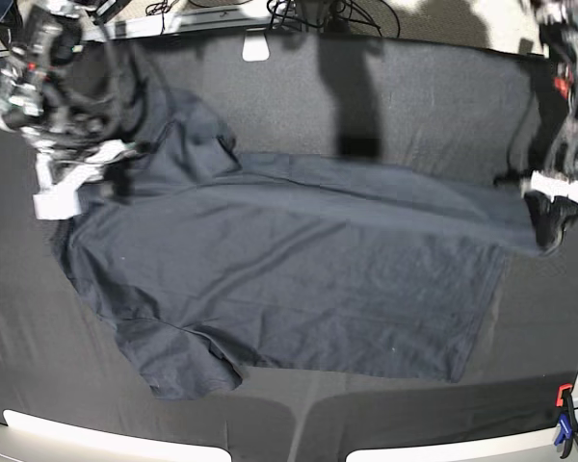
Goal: Layout the t-shirt on the table in an organized manner, then fold the t-shirt properly
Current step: 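Lower the shirt edge and release it from both grippers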
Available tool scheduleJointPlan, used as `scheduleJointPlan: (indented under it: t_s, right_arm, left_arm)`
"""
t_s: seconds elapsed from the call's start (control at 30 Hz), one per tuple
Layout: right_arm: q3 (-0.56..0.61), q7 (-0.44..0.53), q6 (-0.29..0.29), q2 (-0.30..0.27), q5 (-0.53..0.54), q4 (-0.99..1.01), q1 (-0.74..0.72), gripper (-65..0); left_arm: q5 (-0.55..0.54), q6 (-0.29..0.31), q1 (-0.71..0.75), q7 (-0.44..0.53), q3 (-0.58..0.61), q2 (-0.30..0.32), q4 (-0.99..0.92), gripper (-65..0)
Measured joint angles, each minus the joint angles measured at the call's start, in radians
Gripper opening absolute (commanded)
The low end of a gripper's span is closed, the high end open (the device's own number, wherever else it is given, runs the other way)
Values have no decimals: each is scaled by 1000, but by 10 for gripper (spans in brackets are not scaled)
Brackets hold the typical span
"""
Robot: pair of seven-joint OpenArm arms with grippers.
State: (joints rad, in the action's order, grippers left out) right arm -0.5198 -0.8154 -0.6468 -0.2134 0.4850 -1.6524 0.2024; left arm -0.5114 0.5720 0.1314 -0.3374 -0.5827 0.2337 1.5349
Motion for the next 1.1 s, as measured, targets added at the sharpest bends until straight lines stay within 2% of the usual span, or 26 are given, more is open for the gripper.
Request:
scheduleJointPlan:
  t_s: [0.13, 0.23, 0.37, 0.53, 0.6, 0.7, 0.73, 0.8, 0.9, 1.03, 1.1]
  right_arm:
    - [57, 78, 67, 0, -69, 1, -1, -650]
    - [80, 77, 87, 3, -118, 16, -36, -650]
    - [88, 73, 91, 3, -138, 114, -122, -650]
    - [88, 58, 91, 3, -142, 228, -190, -650]
    - [88, 35, 91, 3, -145, 233, -204, -600]
    - [88, -18, 60, 0, -143, 233, -220, -451]
    - [87, -36, 26, -3, -128, 233, -224, -421]
    - [87, -77, -24, -11, -75, 233, -224, -408]
    - [81, -99, -34, -21, -47, 232, -222, -408]
    - [33, -102, -34, -22, -43, 195, -221, -408]
    - [11, -103, -35, -28, -6, 155, -212, -409]
  left_arm:
    - [17, -7, -29, -6, -1, 15, -134, -650]
    - [7, 3, -77, 8, -1, 35, -224, -650]
    - [2, 31, -123, 17, 0, 58, -307, -650]
    - [8, 31, -135, 16, 0, 63, -334, -650]
    - [7, 31, -140, 17, 0, 64, -333, -650]
    - [8, 31, -140, 3, 0, 66, -333, -500]
    - [9, 39, -139, -11, 0, 73, -333, -451]
    - [11, 106, -140, -10, -1, 92, -333, -395]
    - [-20, 120, -140, -82, 0, 139, -333, -394]
    - [-129, 117, -134, -195, -1, 210, -333, -394]
    - [-156, 117, -137, -241, -1, 234, -333, -395]
